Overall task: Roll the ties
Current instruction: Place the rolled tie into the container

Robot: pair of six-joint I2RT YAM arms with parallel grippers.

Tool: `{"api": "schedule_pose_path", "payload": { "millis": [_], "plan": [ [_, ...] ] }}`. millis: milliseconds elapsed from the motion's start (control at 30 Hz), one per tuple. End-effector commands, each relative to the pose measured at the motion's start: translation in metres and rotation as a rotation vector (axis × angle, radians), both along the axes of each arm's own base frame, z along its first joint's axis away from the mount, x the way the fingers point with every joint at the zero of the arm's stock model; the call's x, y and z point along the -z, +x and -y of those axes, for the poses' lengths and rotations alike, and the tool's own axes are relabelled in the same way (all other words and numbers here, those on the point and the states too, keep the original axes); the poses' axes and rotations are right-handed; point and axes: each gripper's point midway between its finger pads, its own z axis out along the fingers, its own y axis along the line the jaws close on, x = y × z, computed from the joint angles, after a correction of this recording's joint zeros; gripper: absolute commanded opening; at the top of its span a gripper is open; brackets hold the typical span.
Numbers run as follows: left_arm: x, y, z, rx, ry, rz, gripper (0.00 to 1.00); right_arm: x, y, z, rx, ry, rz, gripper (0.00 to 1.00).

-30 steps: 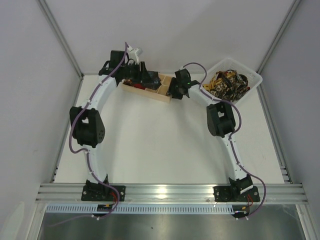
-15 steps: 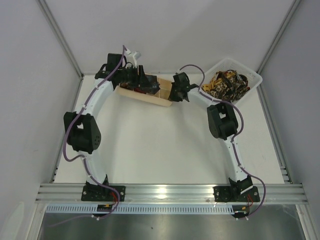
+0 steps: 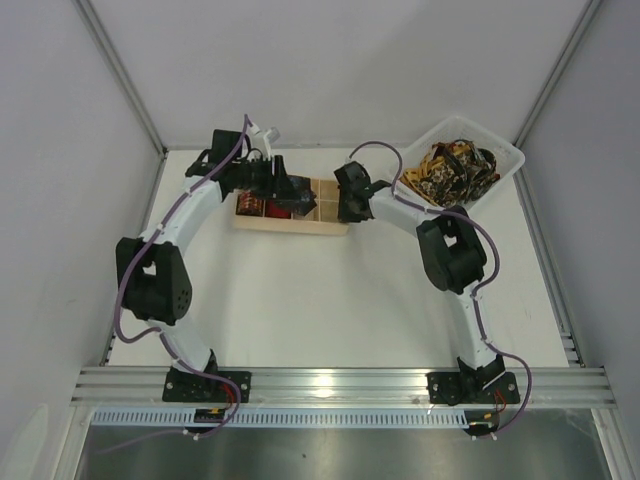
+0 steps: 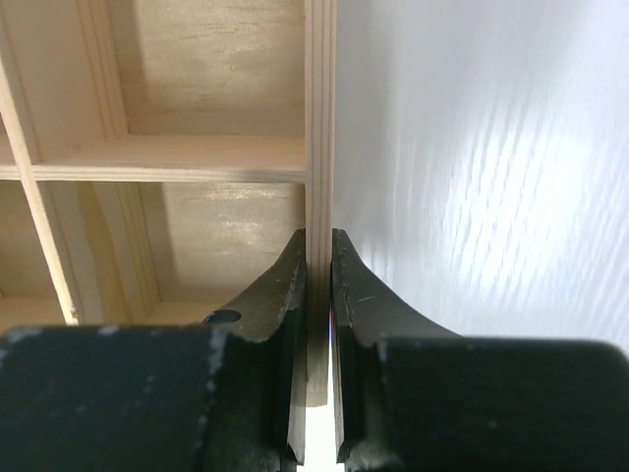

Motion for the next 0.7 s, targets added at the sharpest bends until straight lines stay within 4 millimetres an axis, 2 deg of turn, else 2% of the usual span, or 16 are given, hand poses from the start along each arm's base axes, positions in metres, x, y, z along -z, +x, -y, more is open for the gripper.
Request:
{"api": "schedule_pose_path", "payload": {
  "millis": [0, 200, 400, 433, 500, 533, 567, 667],
  "plan": [
    [-0.037, -0.012, 0.005, 0.031, -0.042, 0.096, 0.08, -0.011, -0.038, 0.002, 0.029, -0.011, -0.071, 0.11],
    [-0.015, -0.021, 0.000, 0.022, 0.005, 0.049, 0.09, -0.010, -0.060, 0.000, 0.061, -0.023, -0.094, 0.20],
    [0.012, -0.034, 0.002, 0.046, 0.050, -0.001, 0.09, -0.019, -0.077, -0.009, 0.066, -0.042, -0.065, 0.29],
    [0.015, -0.037, 0.002, 0.045, 0.057, -0.005, 0.09, -0.017, -0.078, -0.010, 0.064, -0.043, -0.067, 0.34],
    [0.023, -0.041, 0.002, 0.049, 0.066, -0.023, 0.09, -0.014, -0.082, -0.010, 0.059, -0.045, -0.076, 0.39],
    [0.027, -0.045, 0.006, 0.064, 0.067, -0.031, 0.09, -0.011, -0.084, -0.009, 0.054, -0.044, -0.082, 0.49],
    [0.028, -0.046, 0.007, 0.069, 0.074, -0.035, 0.09, -0.013, -0.085, -0.009, 0.051, -0.038, -0.079, 0.53],
    [0.037, -0.050, 0.010, 0.083, 0.091, -0.052, 0.09, -0.017, -0.087, -0.011, 0.035, -0.022, -0.083, 0.63]
  ]
}}
